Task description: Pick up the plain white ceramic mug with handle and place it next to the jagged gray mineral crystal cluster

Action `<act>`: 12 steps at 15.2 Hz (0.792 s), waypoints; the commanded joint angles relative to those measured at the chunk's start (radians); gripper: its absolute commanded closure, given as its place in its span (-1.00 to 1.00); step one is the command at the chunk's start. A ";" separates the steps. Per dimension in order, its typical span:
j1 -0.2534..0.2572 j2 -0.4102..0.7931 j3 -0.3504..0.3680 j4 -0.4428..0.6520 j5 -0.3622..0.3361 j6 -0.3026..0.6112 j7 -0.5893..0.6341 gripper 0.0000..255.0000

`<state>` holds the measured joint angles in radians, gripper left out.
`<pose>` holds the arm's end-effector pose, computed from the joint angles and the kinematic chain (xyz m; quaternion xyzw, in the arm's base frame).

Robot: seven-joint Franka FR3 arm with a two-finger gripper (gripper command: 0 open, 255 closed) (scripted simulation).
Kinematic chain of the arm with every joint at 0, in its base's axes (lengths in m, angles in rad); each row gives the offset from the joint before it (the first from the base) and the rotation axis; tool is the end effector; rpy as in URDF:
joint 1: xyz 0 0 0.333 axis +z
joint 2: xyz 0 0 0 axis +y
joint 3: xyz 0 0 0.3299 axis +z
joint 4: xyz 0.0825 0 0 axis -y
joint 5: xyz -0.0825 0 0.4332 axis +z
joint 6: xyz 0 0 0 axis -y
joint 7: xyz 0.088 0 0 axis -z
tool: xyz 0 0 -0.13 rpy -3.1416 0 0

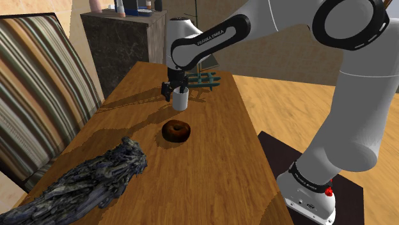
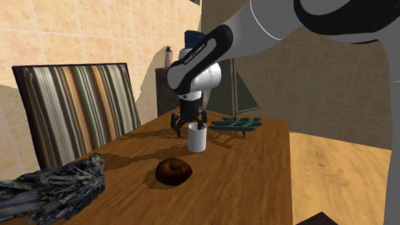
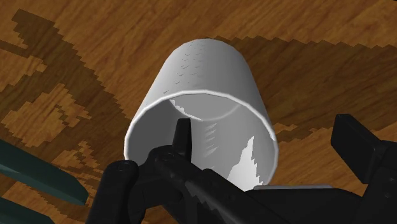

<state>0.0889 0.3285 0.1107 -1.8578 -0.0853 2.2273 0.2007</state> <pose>0.6672 0.1274 0.3109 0.9994 0.0214 0.0247 0.0119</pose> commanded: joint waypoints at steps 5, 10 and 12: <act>0.000 0.000 0.000 0.000 0.000 0.000 0.000 1.00; 0.000 0.000 0.000 0.000 0.000 0.000 0.000 1.00; 0.000 -0.006 0.001 0.005 0.001 -0.011 -0.001 1.00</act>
<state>0.0893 0.3265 0.1111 -1.8547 -0.0848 2.2220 0.2008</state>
